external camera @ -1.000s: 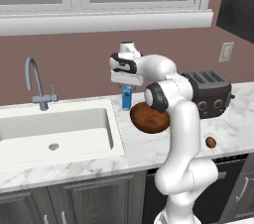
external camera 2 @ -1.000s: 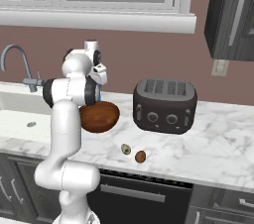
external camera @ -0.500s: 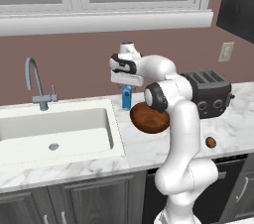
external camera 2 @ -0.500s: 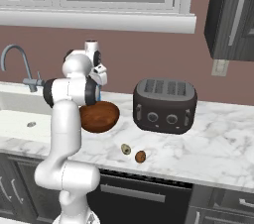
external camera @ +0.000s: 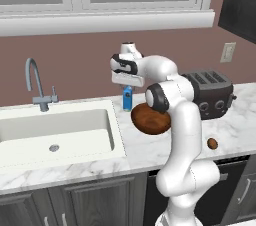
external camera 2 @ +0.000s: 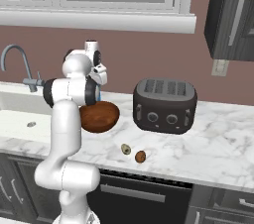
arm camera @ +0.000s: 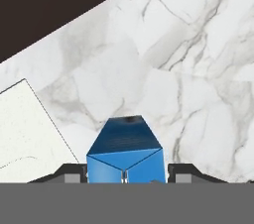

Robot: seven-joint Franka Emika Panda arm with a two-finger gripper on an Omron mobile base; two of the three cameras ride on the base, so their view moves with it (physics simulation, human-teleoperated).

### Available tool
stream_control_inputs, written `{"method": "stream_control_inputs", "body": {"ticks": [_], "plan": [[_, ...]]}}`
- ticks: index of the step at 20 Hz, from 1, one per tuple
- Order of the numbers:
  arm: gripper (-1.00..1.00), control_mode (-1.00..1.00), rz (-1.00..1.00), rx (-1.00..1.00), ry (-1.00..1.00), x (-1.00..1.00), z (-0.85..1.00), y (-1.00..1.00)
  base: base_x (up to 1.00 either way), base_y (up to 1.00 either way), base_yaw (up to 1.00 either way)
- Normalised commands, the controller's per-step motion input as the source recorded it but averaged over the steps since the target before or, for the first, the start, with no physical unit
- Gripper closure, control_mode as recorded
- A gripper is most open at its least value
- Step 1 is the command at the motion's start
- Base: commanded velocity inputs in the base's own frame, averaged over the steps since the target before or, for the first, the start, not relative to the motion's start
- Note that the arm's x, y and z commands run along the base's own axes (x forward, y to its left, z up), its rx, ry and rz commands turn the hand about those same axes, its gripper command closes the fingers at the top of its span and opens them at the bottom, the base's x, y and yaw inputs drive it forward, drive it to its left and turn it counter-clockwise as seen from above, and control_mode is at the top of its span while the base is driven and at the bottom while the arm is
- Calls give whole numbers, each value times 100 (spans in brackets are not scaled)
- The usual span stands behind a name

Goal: Gather the eggs and milk located in the vicinity of the sink area and place them right next to the bowl.

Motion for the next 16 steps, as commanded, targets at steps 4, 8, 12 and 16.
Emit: {"method": "stream_control_inputs", "body": {"ticks": [4, 8, 12, 16], "plan": [[100, -100, 0, 0, 0, 0, 0, 0, 0, 0, 0], [100, -100, 0, 0, 1, 0, -1, 0, 0, 0, 0], [100, -100, 0, 0, 1, 3, 5, 0, 0, 0, 0], [100, -100, 0, 0, 1, 10, 41, 0, 0, 0, 0]]}}
